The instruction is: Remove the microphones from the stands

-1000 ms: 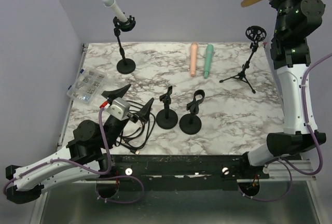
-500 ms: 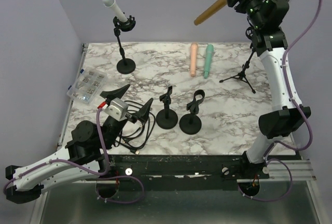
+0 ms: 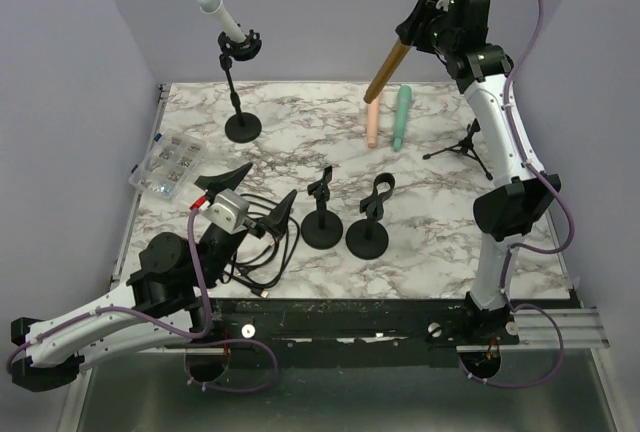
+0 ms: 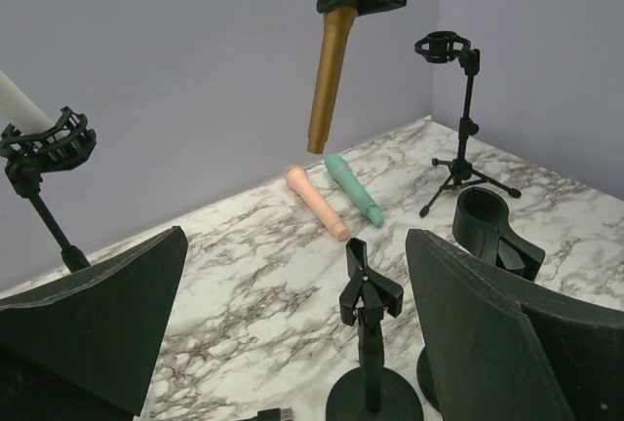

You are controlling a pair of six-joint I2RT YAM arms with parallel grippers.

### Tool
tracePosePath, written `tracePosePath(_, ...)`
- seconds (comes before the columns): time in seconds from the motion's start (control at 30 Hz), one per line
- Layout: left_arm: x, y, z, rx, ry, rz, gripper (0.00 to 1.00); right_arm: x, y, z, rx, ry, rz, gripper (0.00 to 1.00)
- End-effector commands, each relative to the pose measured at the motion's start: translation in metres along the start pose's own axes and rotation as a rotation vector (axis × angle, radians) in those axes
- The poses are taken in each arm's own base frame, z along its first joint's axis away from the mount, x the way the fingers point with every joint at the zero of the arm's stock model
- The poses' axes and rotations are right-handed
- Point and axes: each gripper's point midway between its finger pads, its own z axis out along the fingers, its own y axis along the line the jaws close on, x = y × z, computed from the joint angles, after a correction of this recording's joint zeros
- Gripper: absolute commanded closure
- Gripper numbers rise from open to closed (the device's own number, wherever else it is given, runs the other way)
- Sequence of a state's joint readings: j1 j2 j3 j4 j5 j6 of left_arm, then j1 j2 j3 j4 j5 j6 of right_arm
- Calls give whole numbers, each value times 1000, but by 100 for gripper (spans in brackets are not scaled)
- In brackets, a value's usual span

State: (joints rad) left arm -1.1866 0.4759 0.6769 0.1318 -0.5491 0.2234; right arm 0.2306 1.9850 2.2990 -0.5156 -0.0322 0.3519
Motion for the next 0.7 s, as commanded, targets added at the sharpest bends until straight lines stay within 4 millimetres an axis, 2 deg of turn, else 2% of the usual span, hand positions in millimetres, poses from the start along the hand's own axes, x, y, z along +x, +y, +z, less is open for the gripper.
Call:
tracePosePath(0.0,-7,2,2,-15,-13,-10,3,52,-48,9,203,178,-53,99)
tracePosePath(0.17,0,-3,7,-9,10,6,3,99,-71,18,276,299,-74,99)
tracePosePath(0.27,3,-4,8,-8,20,14,3,119,-81,23,307,331,-80,99)
tracePosePath(0.57,7,-6,10,-8,31,27,3,163,-106,46,377,394,-104,99)
tracePosePath(0.67,8,-6,11,-9,34,30,3,172,-112,54,389,399,-106,99)
